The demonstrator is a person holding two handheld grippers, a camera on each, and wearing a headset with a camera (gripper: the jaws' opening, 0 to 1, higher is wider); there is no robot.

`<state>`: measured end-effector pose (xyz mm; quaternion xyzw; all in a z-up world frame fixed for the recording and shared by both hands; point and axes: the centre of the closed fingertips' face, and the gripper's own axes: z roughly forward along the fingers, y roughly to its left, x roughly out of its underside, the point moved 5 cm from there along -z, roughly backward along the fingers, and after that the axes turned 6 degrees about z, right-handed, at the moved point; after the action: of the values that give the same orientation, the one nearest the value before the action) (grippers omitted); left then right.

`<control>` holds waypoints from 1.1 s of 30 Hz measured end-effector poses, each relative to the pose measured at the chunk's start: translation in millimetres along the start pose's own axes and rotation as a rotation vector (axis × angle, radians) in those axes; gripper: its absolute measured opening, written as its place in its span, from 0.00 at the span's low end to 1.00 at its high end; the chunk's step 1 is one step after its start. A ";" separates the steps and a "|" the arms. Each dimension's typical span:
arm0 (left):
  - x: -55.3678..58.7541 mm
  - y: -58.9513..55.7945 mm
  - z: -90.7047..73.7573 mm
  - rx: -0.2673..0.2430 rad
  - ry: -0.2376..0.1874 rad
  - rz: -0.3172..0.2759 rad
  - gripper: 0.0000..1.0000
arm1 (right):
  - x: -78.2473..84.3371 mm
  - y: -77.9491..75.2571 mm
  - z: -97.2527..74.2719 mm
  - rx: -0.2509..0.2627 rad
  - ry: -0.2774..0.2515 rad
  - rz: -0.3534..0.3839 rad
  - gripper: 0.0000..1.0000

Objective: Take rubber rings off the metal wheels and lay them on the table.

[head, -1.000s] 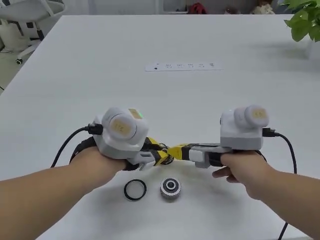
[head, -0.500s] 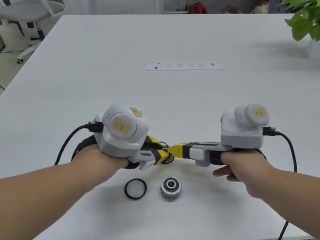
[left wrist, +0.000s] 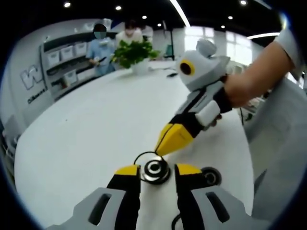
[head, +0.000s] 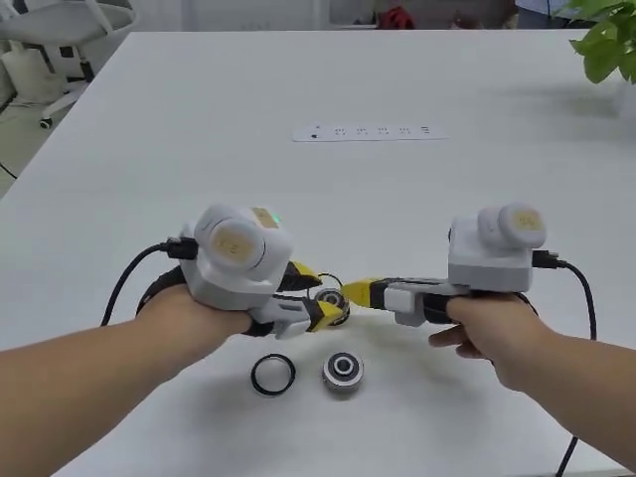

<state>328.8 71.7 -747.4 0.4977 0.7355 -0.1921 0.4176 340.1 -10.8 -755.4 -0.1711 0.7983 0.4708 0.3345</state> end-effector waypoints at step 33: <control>-6.0 3.4 -54.0 -0.018 -0.098 -0.074 0.61 | -3.5 35.6 -0.6 -0.073 0.005 -0.041 0.00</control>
<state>309.9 107.5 -711.0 0.4562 0.7339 -0.2250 0.4502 321.5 6.3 -730.1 -0.2008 0.7776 0.4924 0.3355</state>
